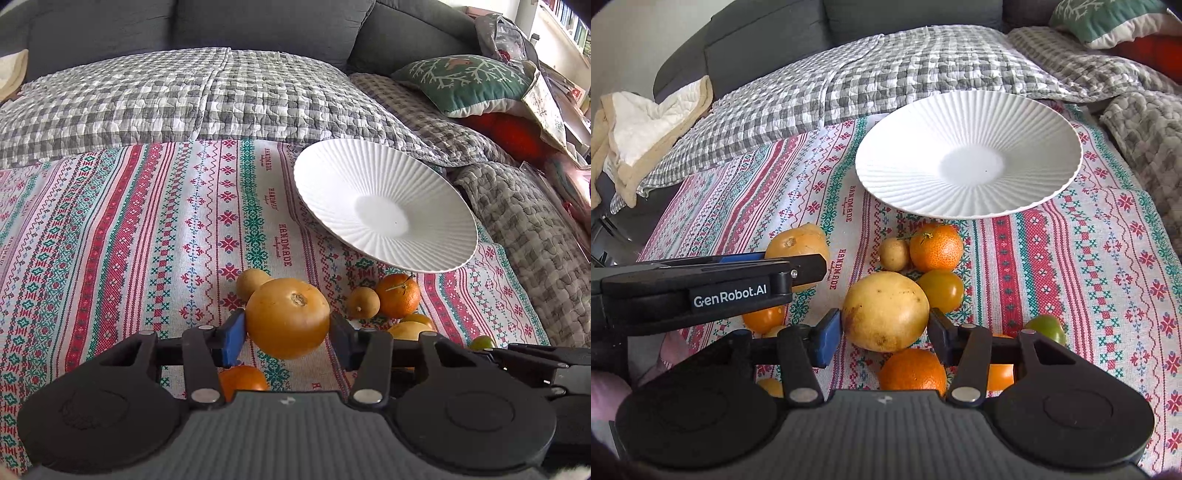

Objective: Organize fruits
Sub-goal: 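Carry both held fruits onto the white plate and open both tools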

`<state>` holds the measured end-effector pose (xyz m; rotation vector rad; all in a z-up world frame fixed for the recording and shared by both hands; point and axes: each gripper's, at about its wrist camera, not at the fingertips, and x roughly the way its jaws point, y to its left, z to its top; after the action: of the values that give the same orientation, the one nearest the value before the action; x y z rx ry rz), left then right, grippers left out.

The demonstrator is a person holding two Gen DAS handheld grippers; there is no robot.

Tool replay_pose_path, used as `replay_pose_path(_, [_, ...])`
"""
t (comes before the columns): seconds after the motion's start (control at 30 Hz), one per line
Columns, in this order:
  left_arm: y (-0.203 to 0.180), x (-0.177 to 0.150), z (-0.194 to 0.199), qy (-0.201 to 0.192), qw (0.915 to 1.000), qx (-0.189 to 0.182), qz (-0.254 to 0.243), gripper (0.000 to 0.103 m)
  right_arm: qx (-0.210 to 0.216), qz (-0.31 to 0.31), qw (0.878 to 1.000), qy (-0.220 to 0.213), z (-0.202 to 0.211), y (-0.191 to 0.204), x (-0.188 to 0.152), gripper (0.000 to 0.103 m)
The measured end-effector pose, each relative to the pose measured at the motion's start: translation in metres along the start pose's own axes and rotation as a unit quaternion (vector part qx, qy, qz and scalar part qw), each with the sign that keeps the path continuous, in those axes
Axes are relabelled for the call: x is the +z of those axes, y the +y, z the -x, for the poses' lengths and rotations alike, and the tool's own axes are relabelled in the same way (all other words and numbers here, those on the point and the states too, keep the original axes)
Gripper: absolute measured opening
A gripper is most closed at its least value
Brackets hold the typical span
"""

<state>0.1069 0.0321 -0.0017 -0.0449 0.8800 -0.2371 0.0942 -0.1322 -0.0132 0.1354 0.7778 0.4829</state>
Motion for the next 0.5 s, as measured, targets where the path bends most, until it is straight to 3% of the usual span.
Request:
replay_pose_path(0.23, [-0.009,0.007,0.011,-0.017,0.9996,-0.005,0.022,0.038,0.011,-0.041,0.999,-0.023,0.019,-0.023,0.011,0.047])
replay_pose_path(0.5, [-0.038,0.022,0.012,-0.071,0.9974,-0.007,0.009,0.038,-0.001,-0.098,0.991,-0.093,0.041,-0.059,0.033,0.047])
